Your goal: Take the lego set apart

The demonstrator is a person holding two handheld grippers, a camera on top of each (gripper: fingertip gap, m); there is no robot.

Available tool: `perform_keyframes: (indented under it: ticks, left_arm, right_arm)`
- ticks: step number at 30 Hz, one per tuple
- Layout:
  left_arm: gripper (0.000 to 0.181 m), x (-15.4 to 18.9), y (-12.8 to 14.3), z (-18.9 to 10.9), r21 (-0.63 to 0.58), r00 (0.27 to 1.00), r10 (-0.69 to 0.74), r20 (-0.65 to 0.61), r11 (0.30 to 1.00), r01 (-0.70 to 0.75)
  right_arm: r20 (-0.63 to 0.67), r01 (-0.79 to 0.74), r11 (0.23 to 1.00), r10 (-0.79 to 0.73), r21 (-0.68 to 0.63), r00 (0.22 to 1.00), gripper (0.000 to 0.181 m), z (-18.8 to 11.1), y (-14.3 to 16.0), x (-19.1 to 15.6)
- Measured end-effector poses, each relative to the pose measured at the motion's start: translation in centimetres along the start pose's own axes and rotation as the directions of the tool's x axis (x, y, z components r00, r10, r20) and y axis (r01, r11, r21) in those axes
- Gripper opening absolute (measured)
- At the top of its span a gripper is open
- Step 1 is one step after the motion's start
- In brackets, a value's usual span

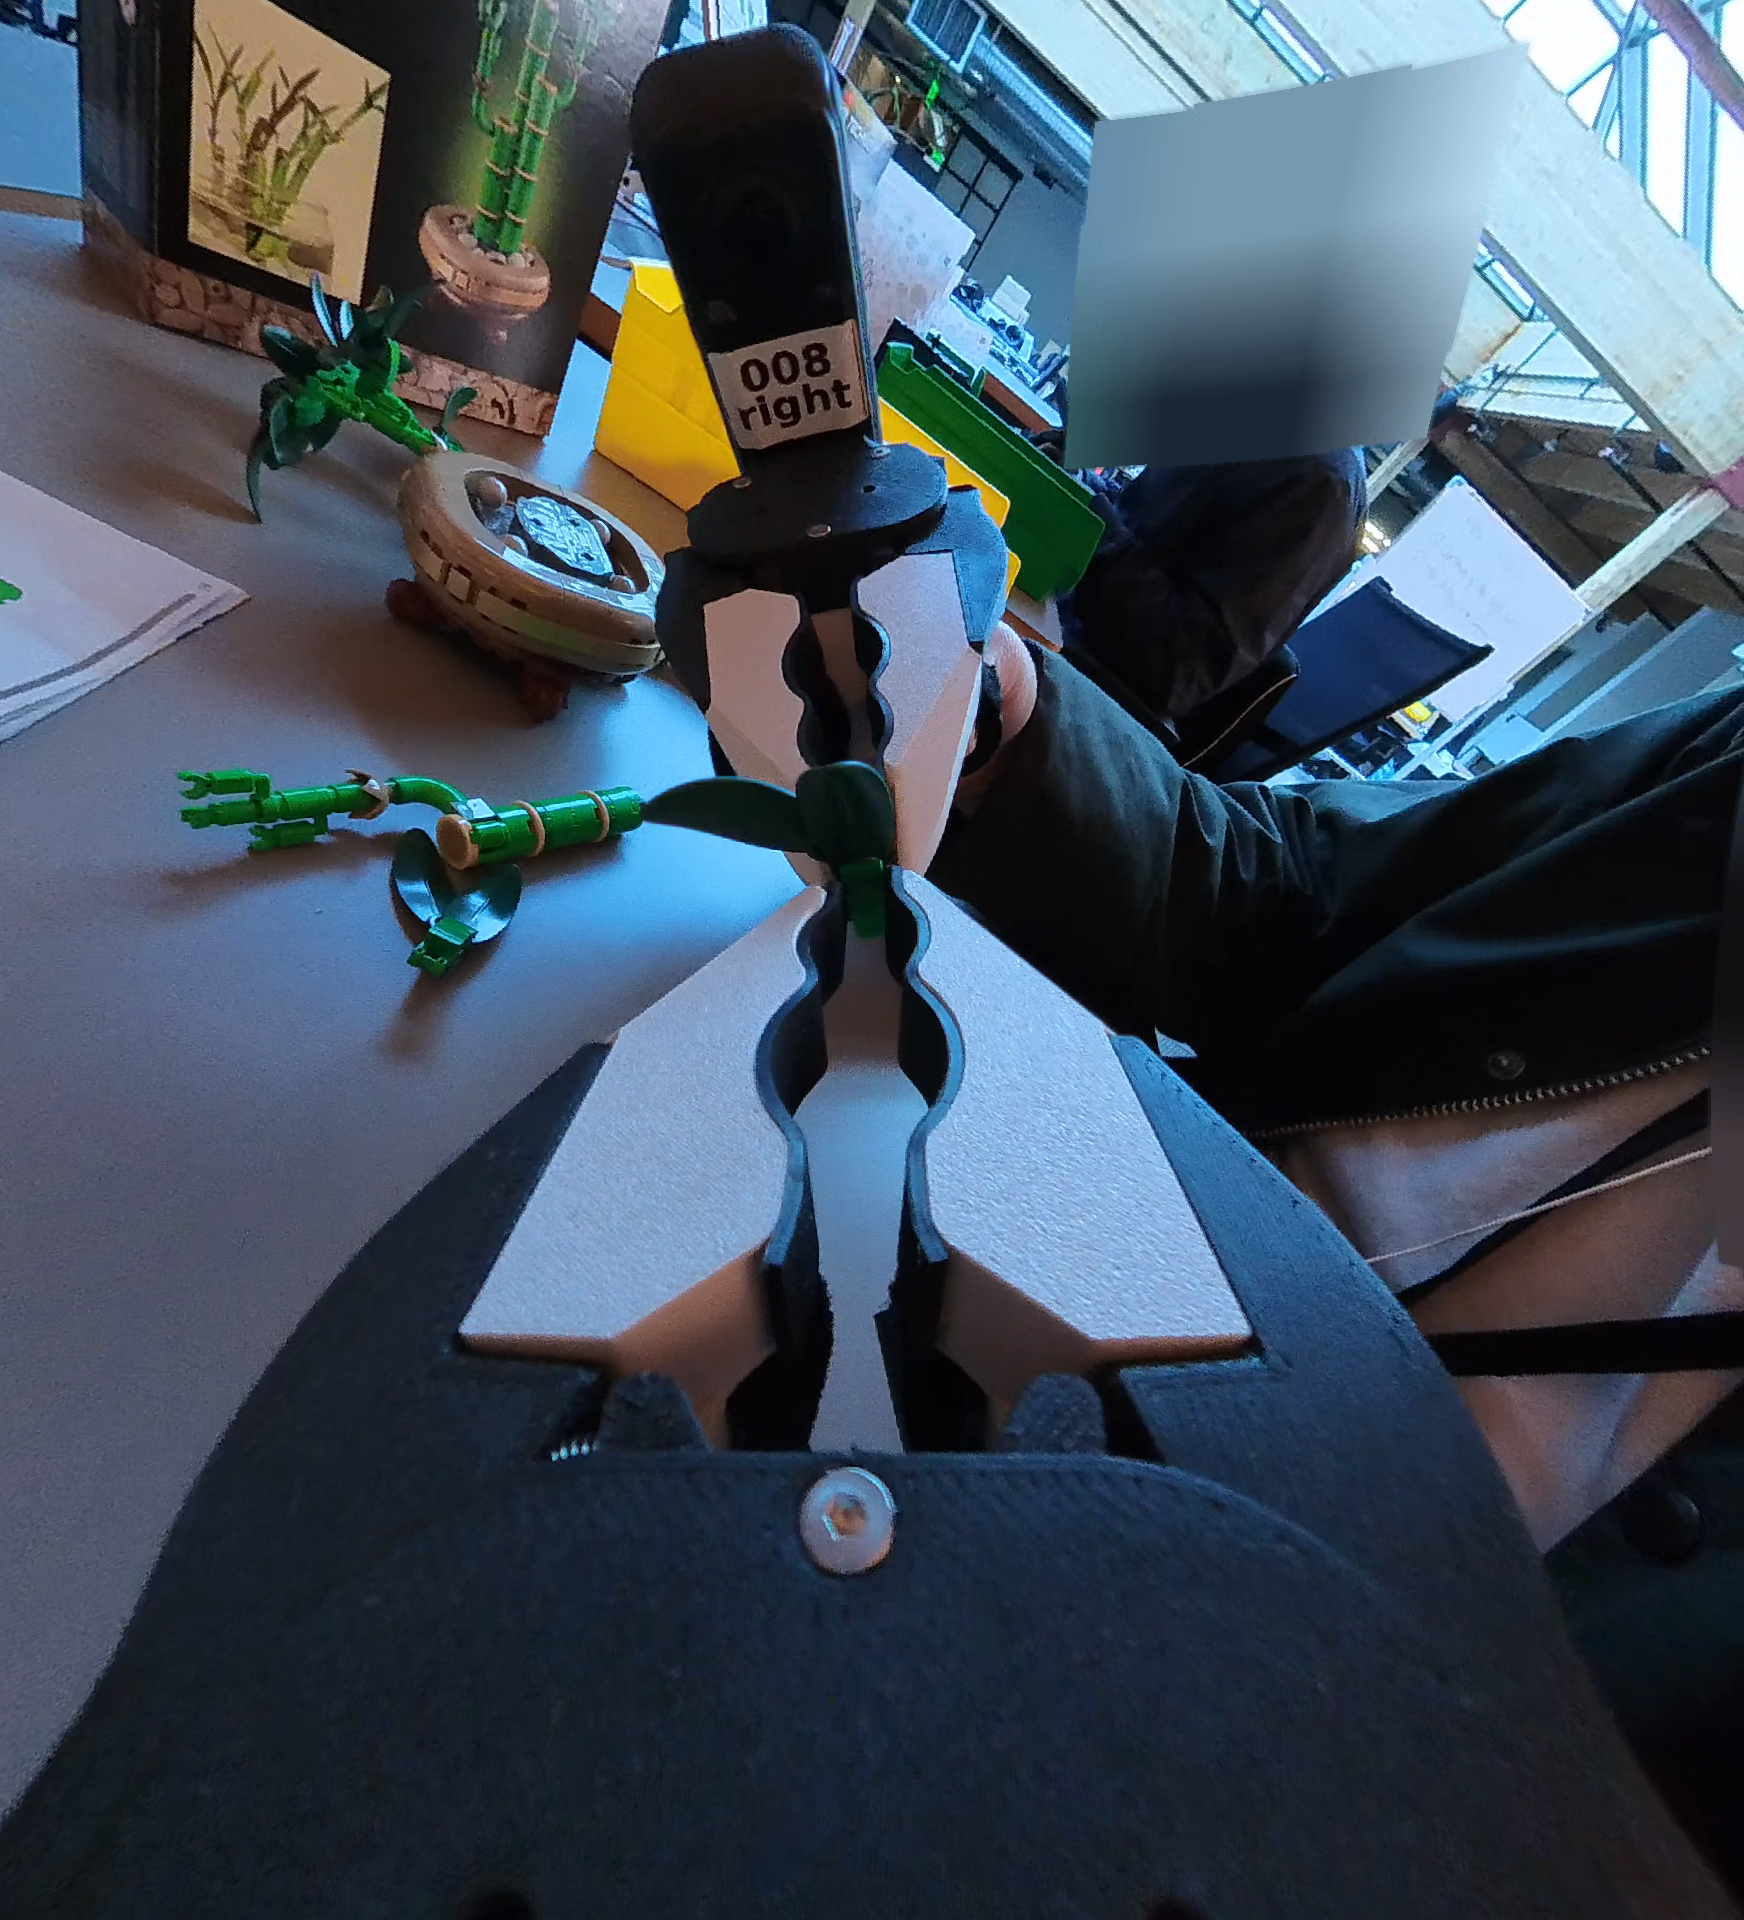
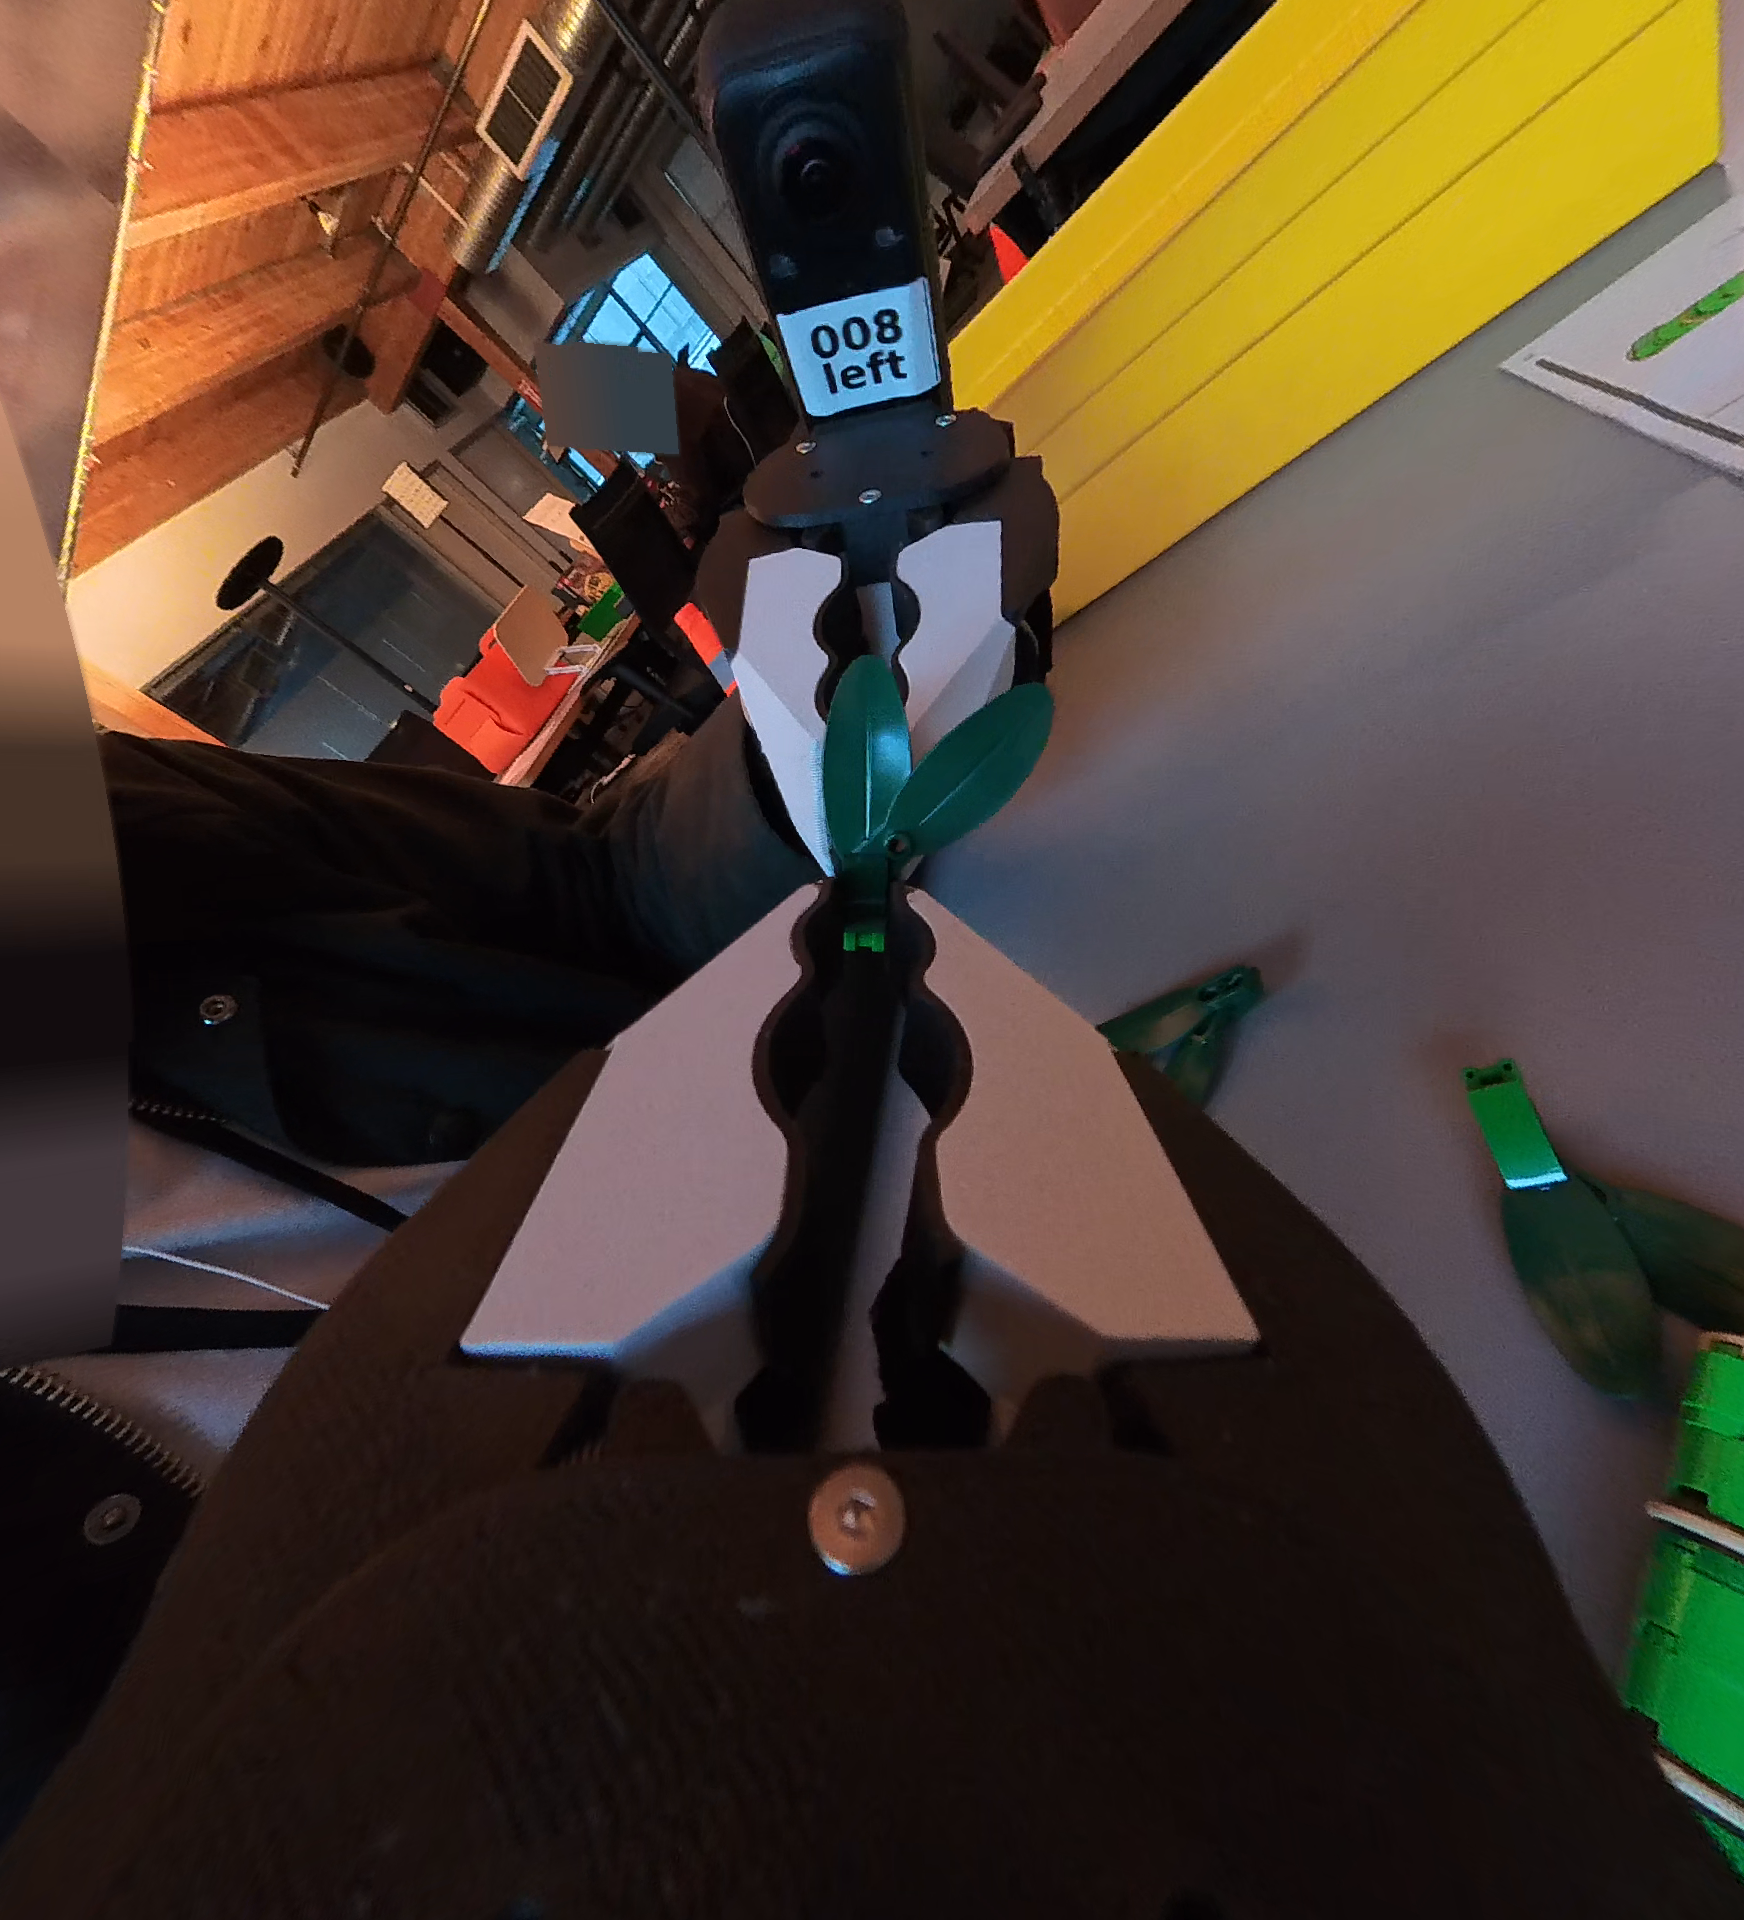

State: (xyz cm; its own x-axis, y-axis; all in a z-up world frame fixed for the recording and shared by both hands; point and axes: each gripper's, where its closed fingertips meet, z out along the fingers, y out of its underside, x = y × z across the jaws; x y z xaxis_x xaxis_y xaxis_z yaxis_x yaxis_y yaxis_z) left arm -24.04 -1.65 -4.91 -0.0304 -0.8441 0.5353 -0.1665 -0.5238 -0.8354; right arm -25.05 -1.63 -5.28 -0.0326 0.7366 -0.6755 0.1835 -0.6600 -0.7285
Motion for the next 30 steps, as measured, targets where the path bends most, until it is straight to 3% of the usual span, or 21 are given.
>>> perform_keyframes:
  ticks: [5, 6, 8, 10, 13, 16, 20, 27, 30]
  left_arm:
    - [0.006, -0.3, 0.2, -0.4, -0.014, 1.0, -0.013, 0.013, 1.0, 0.013]
    - [0.005, -1.2, -0.6, -1.8, 0.04, 0.998, -0.023, 0.062, 0.999, 0.021]
    - [0.005, -1.2, -3.0, -4.9, 0.202, 0.998, -0.06, 0.03, 0.978, 0.053]
    - [0.005, -1.1, -3.4, -5.1, 0.218, 0.998, -0.043, 0.038, 0.975, 0.034]
    - [0.005, -0.2, -3.7, -4.0, 0.234, 0.994, -0.087, -0.069, 0.967, 0.101]
    - [0.005, 0.1, -3.7, -4.1, 0.254, 0.985, -0.121, -0.121, 0.956, 0.148]
    - [0.005, -0.4, -3.3, -4.0, 0.237, 0.986, -0.139, -0.095, 0.959, 0.158]
    - [0.006, -2.0, -2.2, -3.5, 0.201, 0.979, -0.202, -0.02, 0.959, 0.202]
    - [0.005, -2.7, -2.0, -3.5, 0.211, 0.973, -0.232, 0.001, 0.951, 0.227]
  right_arm:
    - [-0.007, -0.006, 1.0, 0.006, 0.003, 1.0, 0.007, -0.6, 0.0, 0.0]
    - [-0.009, -0.01, 0.997, 0.011, 0.077, 1.0, 0.006, -2.0, -1.2, 0.0]
    - [-0.044, 0.008, 0.978, 0.001, 0.207, 0.999, 0.005, -5.0, -3.4, 0.1]
    - [-0.052, 0.054, 0.984, -0.046, 0.169, 0.998, 0.006, -4.5, -3.1, -0.3]
    - [-0.013, 0.031, 0.995, -0.03, 0.09, 0.999, 0.006, -2.6, -1.8, -0.5]
    - [-0.118, 0.05, 0.999, -0.048, 0.015, 0.992, 0.006, -1.8, -0.7, 1.1]
    - [-0.262, 0.083, 0.974, -0.138, -0.211, 0.955, 0.006, -0.2, 2.7, 3.4]
    - [-0.422, 0.091, 0.897, -0.291, -0.433, 0.859, 0.007, 0.0, 5.7, 6.8]
    - [-0.464, 0.143, 0.891, -0.355, -0.431, 0.812, 0.035, -0.6, 4.7, 7.4]
